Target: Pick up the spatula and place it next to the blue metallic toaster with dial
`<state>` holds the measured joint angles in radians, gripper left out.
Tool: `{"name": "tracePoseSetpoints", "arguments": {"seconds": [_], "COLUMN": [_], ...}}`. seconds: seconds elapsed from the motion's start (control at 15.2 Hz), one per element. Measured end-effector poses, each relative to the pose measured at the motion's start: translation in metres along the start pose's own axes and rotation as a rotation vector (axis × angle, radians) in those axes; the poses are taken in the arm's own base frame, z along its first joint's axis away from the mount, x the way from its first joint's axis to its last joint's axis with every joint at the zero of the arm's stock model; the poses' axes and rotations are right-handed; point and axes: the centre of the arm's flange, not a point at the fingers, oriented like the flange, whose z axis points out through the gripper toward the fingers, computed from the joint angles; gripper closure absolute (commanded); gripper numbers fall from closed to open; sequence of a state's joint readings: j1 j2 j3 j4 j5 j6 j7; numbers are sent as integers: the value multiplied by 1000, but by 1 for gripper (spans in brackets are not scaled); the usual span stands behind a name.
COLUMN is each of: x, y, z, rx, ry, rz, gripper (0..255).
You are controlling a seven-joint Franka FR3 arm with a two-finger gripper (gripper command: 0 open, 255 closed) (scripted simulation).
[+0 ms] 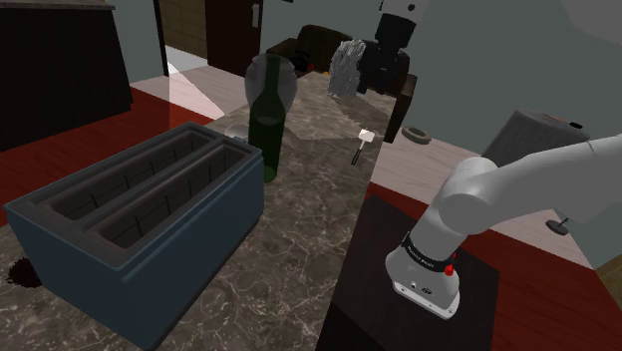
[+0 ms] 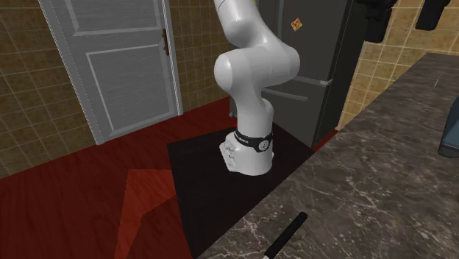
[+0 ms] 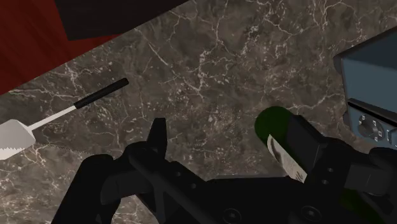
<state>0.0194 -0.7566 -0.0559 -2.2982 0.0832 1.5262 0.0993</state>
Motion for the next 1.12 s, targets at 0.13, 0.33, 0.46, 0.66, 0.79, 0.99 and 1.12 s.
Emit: {"name": "tracePoseSetpoints", "arguments": {"seconds": [0.13, 0.33, 0.46, 0.66, 0.79, 0.99, 1.12], "x": [4, 24, 41, 59, 70, 83, 91], "y": [3, 20, 35, 62, 78, 106, 129], "z": [3, 22, 36, 54, 70, 93, 106], "rx": [-1, -5, -9, -15, -18, -24, -28], "ry": [1, 3, 5, 9, 11, 15, 18], "rz": [20, 127, 209, 336, 421, 548, 632], "gripper": [0, 0, 0, 0, 0, 0, 0]}}
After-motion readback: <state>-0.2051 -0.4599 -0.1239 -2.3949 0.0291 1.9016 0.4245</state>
